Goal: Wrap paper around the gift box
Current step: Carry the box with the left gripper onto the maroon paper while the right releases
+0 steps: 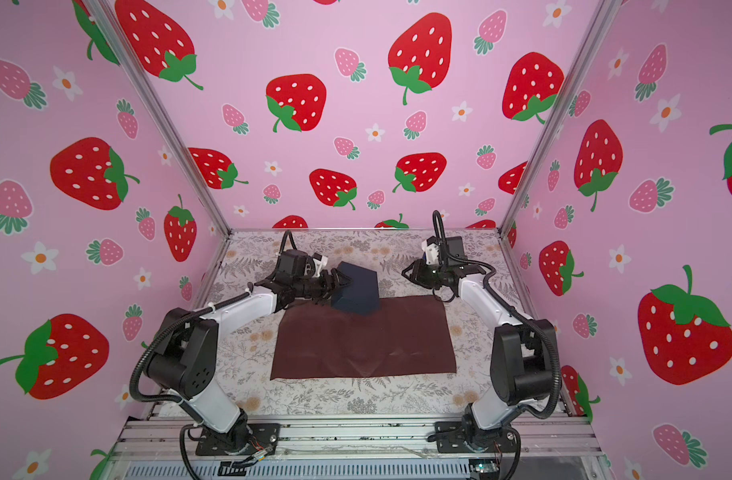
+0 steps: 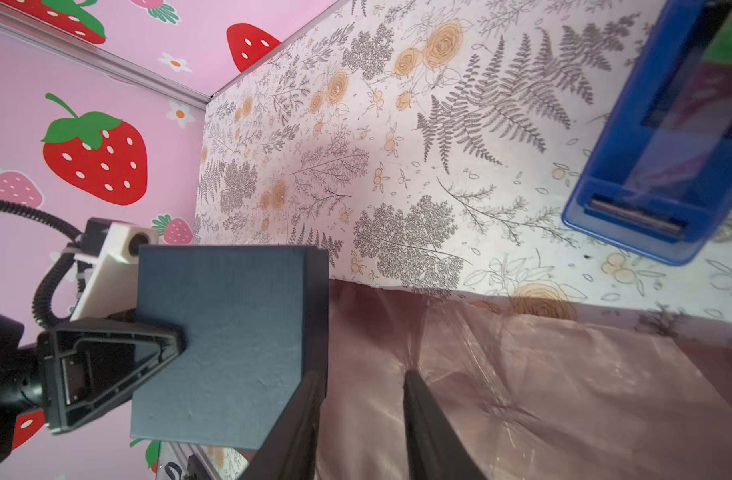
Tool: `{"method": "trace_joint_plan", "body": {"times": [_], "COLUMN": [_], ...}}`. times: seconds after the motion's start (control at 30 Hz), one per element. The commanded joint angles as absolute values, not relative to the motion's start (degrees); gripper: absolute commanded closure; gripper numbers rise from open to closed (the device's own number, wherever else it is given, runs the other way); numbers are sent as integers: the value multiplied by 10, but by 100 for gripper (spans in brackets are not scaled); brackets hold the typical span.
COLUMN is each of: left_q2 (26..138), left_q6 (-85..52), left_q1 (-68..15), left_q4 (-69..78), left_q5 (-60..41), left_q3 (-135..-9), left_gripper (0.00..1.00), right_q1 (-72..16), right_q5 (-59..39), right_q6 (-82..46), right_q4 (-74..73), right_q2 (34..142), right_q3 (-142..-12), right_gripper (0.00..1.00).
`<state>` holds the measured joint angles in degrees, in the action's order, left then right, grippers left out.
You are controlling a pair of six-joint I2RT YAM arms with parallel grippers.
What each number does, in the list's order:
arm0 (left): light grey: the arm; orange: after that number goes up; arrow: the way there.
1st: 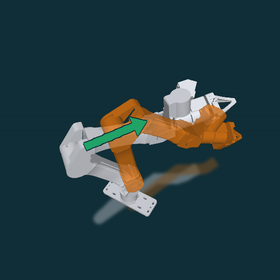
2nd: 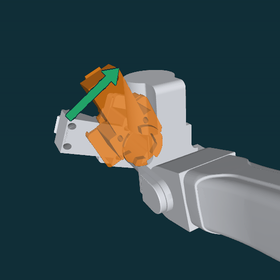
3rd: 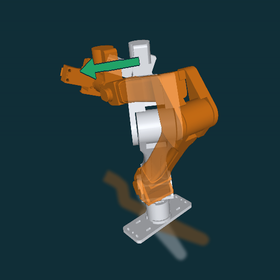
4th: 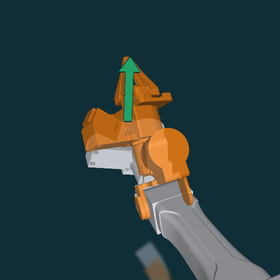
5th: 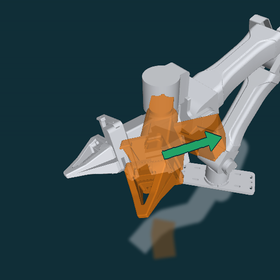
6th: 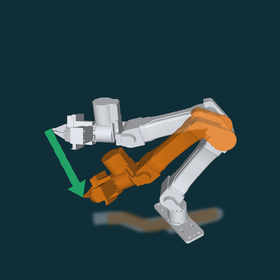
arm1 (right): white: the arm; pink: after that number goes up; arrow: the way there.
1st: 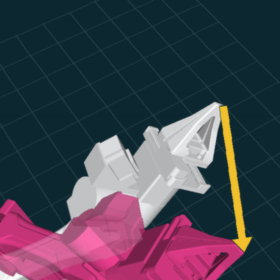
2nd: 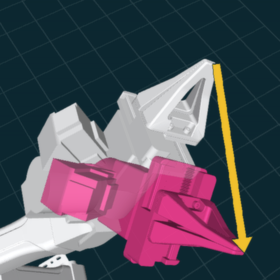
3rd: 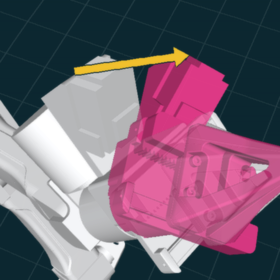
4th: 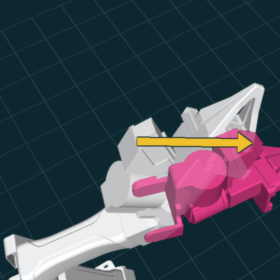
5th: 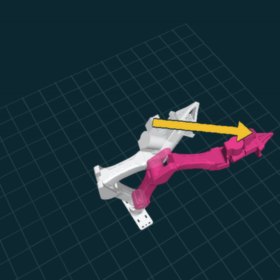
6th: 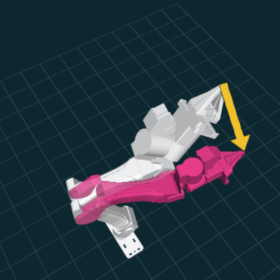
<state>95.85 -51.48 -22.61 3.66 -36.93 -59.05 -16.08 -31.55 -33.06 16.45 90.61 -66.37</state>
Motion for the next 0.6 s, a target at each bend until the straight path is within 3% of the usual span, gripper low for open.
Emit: {"method": "trace_joint_plan", "body": {"times": [0.0, 0.3, 0.57], "left_q2": [925, 898, 918], "left_q6": [-553, -599, -601], "left_q1": [-259, -363, -383], "left_q4": [98, 167, 185], "left_q5": [-339, -275, -281], "left_q3": [-540, -453, -458], "left_gripper": [22, 22, 22], "right_q1": [-157, -155, -155], "right_q5": [-321, -323, -325], "right_q6": [-315, -309, -310], "right_q4": [176, 175, 175], "right_q2": [884, 866, 867], "right_q3": [-635, -604, -608], "right_gripper": [63, 63, 63]}}
